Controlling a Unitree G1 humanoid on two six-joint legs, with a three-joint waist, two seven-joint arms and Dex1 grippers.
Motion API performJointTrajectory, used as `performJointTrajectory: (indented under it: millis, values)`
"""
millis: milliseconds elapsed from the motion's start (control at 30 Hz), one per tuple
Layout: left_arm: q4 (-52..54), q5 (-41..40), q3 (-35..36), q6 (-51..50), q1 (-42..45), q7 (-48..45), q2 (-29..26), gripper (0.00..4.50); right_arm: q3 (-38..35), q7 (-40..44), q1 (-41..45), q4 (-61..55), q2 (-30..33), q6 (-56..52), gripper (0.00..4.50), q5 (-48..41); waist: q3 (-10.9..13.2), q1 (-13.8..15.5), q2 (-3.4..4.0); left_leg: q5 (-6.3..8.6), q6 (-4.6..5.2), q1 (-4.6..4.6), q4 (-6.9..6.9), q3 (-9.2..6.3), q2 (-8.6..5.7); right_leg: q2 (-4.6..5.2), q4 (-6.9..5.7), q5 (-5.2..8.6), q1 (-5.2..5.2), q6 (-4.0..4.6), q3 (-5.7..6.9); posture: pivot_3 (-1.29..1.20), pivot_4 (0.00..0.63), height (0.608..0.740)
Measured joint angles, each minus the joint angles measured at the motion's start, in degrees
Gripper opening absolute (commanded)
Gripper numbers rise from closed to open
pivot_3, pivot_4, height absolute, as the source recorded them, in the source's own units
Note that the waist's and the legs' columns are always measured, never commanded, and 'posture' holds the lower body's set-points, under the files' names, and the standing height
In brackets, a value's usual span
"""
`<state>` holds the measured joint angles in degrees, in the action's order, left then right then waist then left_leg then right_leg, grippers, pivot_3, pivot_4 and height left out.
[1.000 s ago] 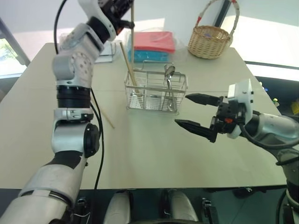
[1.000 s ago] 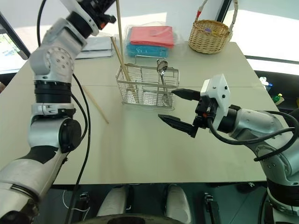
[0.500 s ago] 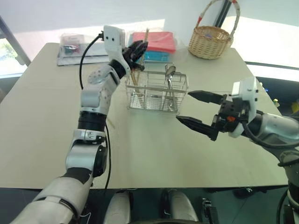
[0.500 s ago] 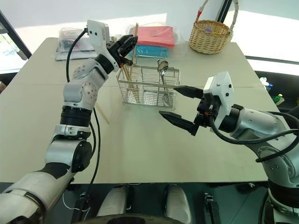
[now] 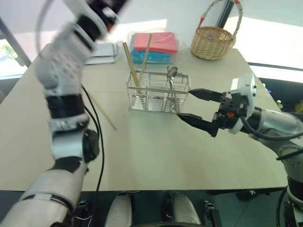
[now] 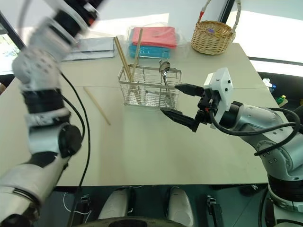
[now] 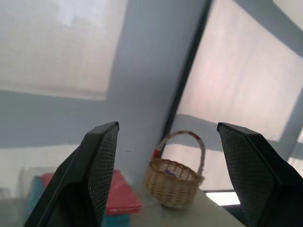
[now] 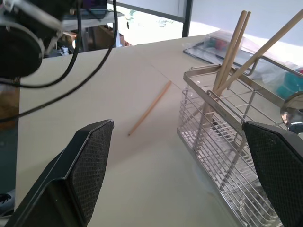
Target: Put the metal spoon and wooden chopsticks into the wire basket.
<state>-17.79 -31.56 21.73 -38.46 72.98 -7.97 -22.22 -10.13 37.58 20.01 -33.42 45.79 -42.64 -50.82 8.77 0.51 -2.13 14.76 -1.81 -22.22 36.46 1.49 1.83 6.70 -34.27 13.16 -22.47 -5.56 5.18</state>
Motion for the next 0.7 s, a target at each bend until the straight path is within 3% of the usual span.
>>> performJointTrajectory:
  millis: [133, 300, 700]
  values:
    - [-11.8, 6.6, 2.7, -4.5, 0.0, 14.7, -3.3, 3.50, 1.0, 0.6, 0.4, 0.2, -1.2, 0.8, 4.50, 0.8, -0.1, 0.4, 0.10, 0.00, -0.01, 0.10, -0.11, -0.02, -0.02, 0.02, 0.01, 0.01, 0.13, -0.02, 0.02, 0.00, 0.150, 0.703]
    - [-22.4, 9.6, 5.2, -12.3, -3.8, 25.1, -1.5, 3.50, 2.2, 1.1, 0.5, 0.2, -2.0, 1.5, 4.50, 1.9, 0.0, 0.7, -0.18, -0.01, -0.02, -0.26, 0.05, -0.06, -0.05, 0.03, 0.03, -0.10, 0.00, -0.18, 0.06, 0.00, 0.150, 0.703]
    - [-40.8, 11.0, 8.0, -8.1, -4.9, 32.7, 2.6, 3.50, 2.4, 0.0, -2.1, -1.6, -3.8, 1.6, 4.50, 2.1, 0.0, 0.2, -0.17, -0.01, -0.04, -0.15, 0.04, 0.02, -0.04, 0.07, 0.04, -0.10, -0.04, -0.17, 0.06, 0.00, 0.150, 0.703]
